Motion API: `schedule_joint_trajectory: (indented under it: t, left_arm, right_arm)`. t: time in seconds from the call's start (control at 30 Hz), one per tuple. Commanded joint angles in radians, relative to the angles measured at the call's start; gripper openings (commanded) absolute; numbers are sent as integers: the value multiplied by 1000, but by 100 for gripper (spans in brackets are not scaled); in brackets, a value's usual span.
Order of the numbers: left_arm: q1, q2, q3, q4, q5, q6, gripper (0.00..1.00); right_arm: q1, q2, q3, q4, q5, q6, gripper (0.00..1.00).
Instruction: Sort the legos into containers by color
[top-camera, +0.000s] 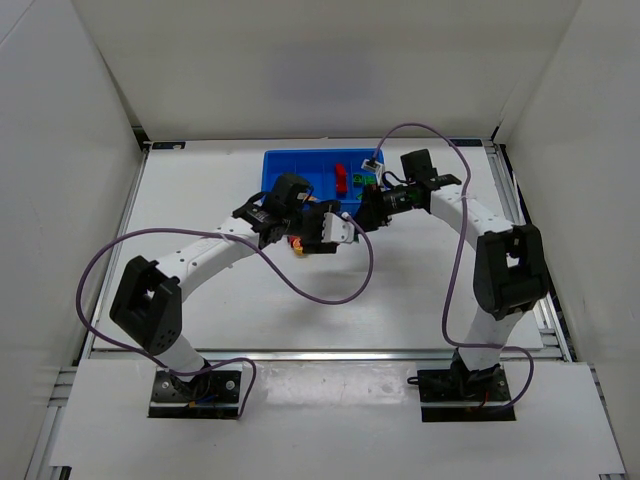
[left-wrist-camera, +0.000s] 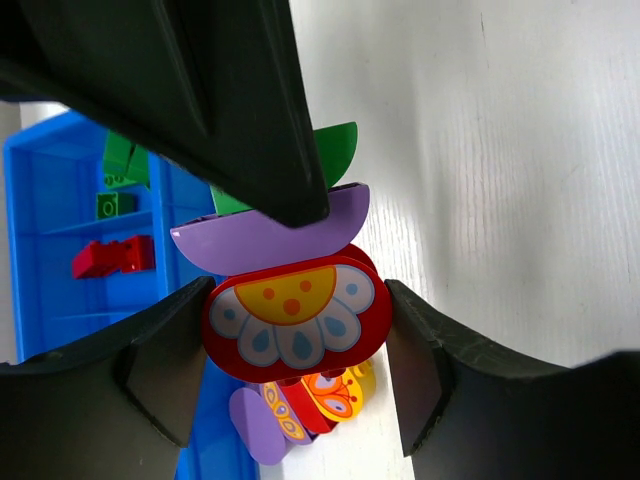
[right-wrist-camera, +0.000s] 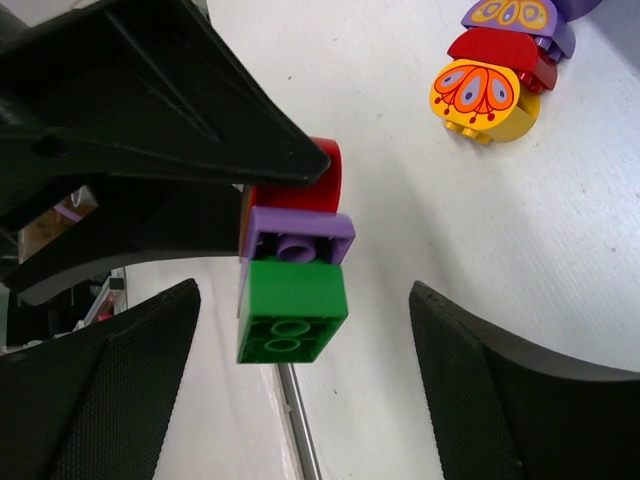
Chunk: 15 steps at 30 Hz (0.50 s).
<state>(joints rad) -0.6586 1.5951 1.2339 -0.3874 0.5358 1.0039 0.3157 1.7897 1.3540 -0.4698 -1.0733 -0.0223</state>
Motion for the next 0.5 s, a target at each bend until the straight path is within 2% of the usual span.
schedule_joint_trajectory:
  t: [0.0, 0.07, 0.1, 0.2, 0.23, 0.33, 0.4, 0.47]
  left_arm:
    - [-15, -26, 47, 12, 29, -16, 44]
    - [-18, -21, 49, 13, 29, -18, 44]
    - [-18, -20, 49, 15, 27, -18, 44]
    - [-18, -20, 45, 16, 24, -18, 44]
    - [-18, -20, 41, 16, 21, -14, 44]
    - [-16, -24, 10, 24, 6, -14, 43]
    - [-12, -47, -32, 41, -7, -13, 43]
    - [-10, -73, -65, 56, -23, -19, 42]
  right_arm:
    - [8, 7, 45, 20, -25, 1, 82]
    - [11, 11, 48, 31, -33, 8, 70]
    - [11, 11, 48, 34, -40, 12, 56]
    - [10, 8, 45, 42, -56, 7, 36]
    - [8, 7, 46, 36, -69, -2, 23]
    - [0, -4, 37, 33, -99, -1, 5]
    - [-16, -27, 22, 33, -109, 4, 0]
    - [-59, -50, 7, 19, -129, -5, 0]
